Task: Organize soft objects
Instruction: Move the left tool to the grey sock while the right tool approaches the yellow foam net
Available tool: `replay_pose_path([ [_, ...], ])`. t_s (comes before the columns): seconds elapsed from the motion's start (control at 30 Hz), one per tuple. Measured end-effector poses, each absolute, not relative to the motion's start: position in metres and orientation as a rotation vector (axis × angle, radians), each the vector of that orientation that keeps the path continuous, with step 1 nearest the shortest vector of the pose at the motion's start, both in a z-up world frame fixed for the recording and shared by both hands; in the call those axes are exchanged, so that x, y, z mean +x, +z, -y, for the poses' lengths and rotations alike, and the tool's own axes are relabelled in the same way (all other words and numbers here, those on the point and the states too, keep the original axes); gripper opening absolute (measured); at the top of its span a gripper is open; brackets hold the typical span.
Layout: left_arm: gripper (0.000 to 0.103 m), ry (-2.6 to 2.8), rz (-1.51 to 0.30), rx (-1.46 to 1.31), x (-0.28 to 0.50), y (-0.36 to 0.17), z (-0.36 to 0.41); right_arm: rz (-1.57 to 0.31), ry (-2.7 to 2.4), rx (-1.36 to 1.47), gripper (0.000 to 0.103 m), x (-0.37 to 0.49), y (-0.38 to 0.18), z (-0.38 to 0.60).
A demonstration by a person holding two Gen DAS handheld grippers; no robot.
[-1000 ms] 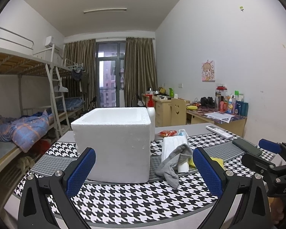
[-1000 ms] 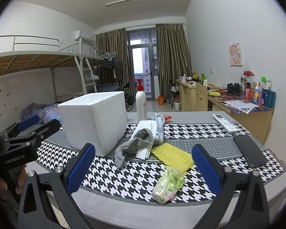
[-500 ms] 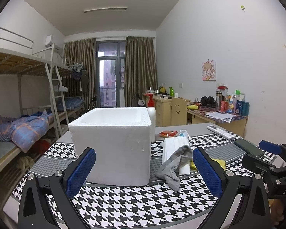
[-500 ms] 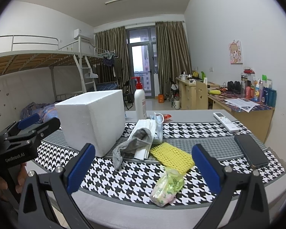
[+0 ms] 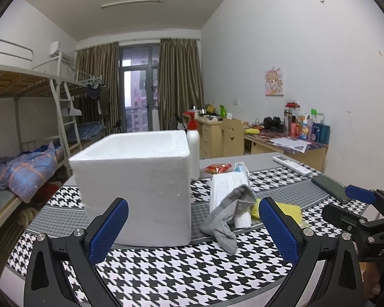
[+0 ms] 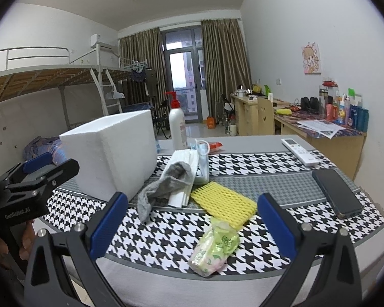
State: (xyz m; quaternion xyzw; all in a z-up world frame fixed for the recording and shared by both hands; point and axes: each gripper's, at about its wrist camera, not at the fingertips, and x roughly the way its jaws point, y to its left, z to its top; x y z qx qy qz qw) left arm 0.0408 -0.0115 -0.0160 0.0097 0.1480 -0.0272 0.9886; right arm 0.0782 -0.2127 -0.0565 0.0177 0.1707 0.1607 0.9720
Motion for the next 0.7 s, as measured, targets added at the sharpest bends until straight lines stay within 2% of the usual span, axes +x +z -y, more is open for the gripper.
replay_pose_path([
  [0.7, 0.102, -0.098, -0.403, 0.023, 0.081, -0.035, 0.030, -0.414, 0.304, 0.022, 0.102, 0.114, -0.063, 0.226],
])
